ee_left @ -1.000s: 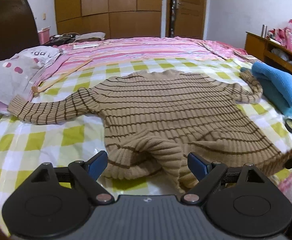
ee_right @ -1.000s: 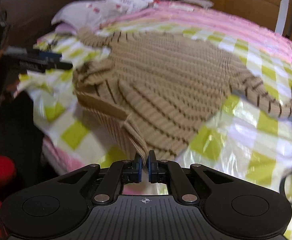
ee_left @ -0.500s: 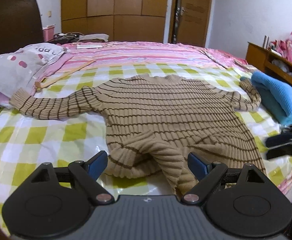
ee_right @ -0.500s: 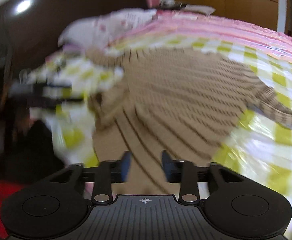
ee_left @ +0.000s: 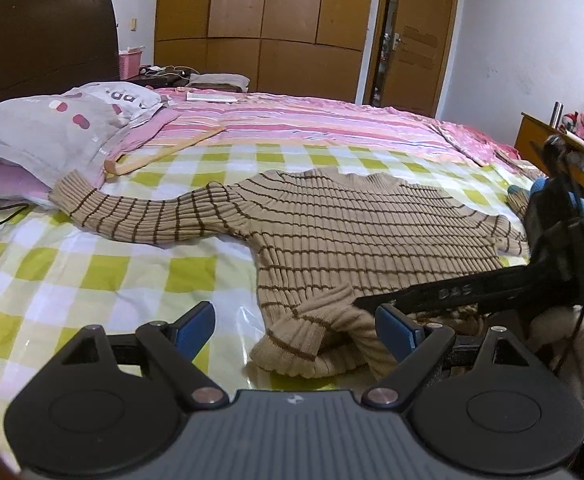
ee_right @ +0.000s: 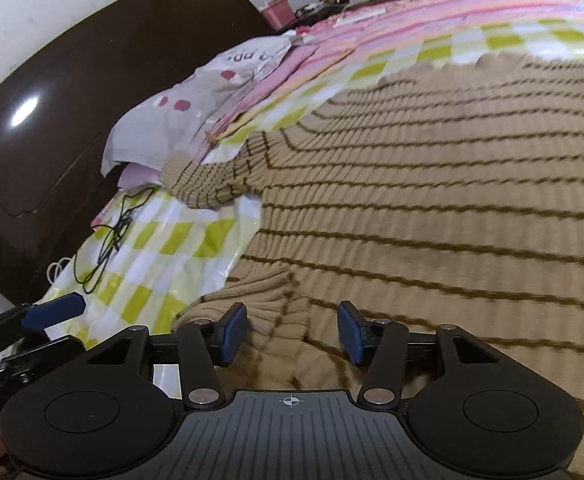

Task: Fold small clothes
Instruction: 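Pull the hem outward with the right gripper to flatten the body, release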

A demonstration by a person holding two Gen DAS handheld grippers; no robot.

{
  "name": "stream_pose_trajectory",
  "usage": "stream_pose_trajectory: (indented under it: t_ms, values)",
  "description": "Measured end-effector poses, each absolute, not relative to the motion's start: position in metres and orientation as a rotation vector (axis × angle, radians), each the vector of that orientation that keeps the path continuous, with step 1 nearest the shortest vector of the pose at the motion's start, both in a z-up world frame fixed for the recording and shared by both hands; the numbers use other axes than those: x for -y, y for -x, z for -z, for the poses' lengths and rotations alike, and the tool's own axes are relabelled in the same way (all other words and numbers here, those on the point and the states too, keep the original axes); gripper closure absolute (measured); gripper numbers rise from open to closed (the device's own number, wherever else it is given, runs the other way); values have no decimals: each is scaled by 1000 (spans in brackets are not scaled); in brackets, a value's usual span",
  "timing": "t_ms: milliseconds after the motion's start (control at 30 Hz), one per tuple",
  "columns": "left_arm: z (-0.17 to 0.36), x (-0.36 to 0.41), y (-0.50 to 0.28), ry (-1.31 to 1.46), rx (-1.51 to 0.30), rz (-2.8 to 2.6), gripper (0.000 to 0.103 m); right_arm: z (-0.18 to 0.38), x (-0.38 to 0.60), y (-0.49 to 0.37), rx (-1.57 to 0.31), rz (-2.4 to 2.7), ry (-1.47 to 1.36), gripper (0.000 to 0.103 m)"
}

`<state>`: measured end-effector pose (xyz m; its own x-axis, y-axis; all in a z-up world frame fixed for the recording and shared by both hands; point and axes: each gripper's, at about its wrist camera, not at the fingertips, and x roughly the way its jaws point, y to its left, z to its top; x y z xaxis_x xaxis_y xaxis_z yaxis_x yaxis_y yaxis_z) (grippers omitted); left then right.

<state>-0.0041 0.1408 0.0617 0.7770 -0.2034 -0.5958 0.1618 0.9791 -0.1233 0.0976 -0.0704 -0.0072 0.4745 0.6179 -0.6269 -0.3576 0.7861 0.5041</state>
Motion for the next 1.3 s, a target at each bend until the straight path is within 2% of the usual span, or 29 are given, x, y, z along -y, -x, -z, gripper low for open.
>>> stream_pose_trajectory:
  t_ms: [167, 233, 333, 400, 567, 667, 733, 800, 1100, 1300]
  values:
    - [-68, -141, 2, 56, -636, 191, 11, 14, 46, -98, -944, -690, -356, 55]
    - [-71, -141, 3, 48, -624, 188, 11, 13, 38, -94, -959, -725, -354, 81]
    - [-77, -143, 3, 39, -604, 182, 10, 8, 26, -80, -966, -776, -355, 95]
    - [-81, -144, 3, 33, -591, 174, 10, 2, 16, -68, -961, -817, -354, 96]
    - [-86, -147, 0, 39, -576, 165, 10, -7, -9, -38, -990, -936, -340, 95]
    - [-84, -142, -1, 23, -579, 173, 10, -9, -21, -24, -1014, -976, -284, 90]
    - [-81, -138, -2, 14, -585, 181, 10, -10, -23, -15, -1023, -989, -265, 77]
    - [-77, -134, -4, 13, -595, 188, 10, -14, -18, -9, -1022, -1009, -267, 71]
    - [-49, -92, -17, -5, -685, 283, 10, -42, 91, 11, -879, -736, -328, 71]
    - [-25, -61, -25, -106, -842, 303, 11, -29, 149, 11, -918, -424, -224, 71]
